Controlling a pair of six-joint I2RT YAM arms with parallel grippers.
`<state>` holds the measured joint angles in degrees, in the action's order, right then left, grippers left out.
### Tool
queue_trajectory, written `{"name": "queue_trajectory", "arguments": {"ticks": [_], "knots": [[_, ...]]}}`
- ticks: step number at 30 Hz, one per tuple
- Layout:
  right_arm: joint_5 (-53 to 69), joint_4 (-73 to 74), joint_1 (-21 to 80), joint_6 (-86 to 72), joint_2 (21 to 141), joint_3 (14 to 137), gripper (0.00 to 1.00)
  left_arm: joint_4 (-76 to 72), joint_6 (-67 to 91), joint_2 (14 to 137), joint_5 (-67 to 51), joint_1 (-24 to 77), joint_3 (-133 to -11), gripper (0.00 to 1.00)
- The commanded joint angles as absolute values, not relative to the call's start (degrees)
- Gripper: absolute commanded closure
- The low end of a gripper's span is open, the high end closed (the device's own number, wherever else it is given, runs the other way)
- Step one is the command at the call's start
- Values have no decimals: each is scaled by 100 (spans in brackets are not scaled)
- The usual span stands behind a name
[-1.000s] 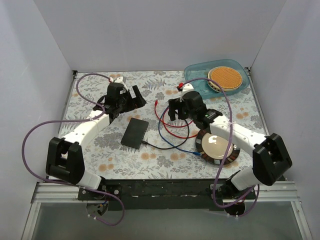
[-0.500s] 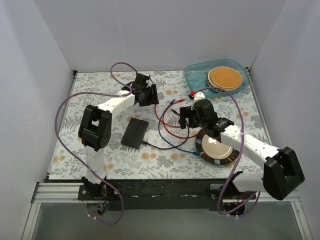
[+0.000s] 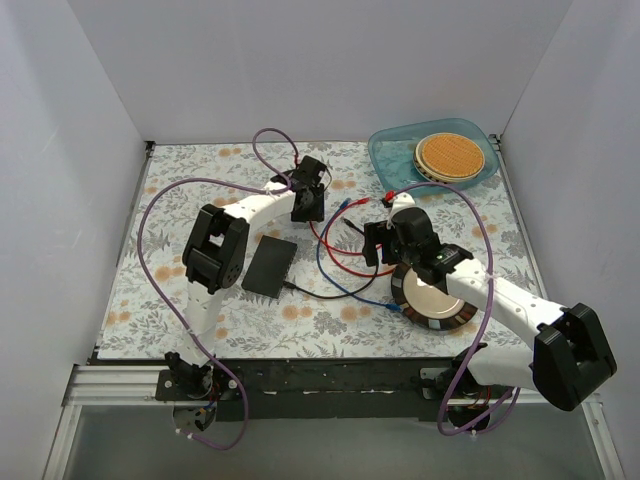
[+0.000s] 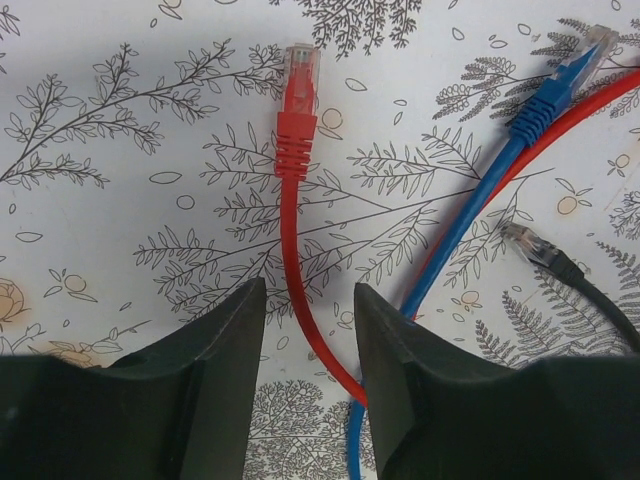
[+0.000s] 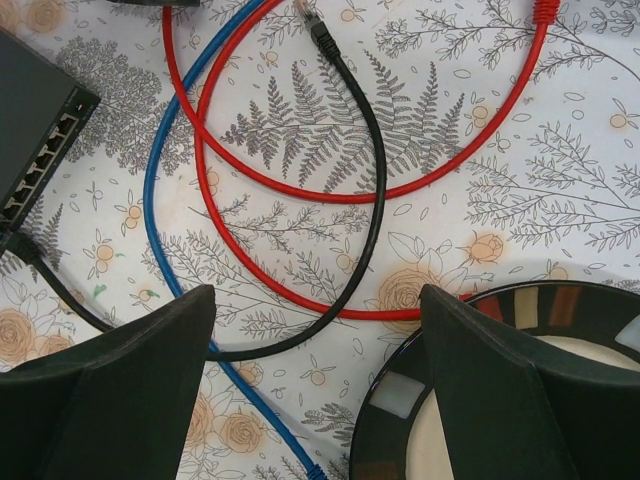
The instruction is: Insert the plug into the switch port
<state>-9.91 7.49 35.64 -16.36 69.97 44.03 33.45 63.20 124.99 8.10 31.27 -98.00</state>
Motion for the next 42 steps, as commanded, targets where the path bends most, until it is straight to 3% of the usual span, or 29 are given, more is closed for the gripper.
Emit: {"name": "queue_trajectory", "arguments": {"ticks": [1, 5, 6, 9, 15, 30, 38, 42], "knots": [[-976, 659, 3524, -1644, 6847, 4359, 11, 3428, 6310, 12489, 1082, 3138, -9967, 62], [-984, 651, 3516, -1573, 6856, 4386, 11, 3384, 6302, 12673, 1028, 3155, -9958, 76], [-976, 633, 3524, -1547, 6873, 4394, 11, 3392, 6302, 12691, 1037, 3155, -9941, 86], [-906, 747, 3524, -1503, 6978, 4587, 11, 3375, 6302, 12674, 967, 3155, -9879, 100], [-501, 343, 3507, -1424, 6952, 4658, 11, 3041, 6372, 12122, 879, 3155, -9388, 100], [982, -940, 3243, -2020, 7488, 5203, 12, 459, 7145, 9335, 404, 3164, -6268, 100], [2284, -2677, 2918, -2856, 7699, 4650, 17, -983, 7558, 8236, 9, 3190, -5055, 100], [2697, -3408, 2909, -2953, 7699, 4377, 19, -1975, 7524, 7920, -824, 3199, -4562, 100]]}}
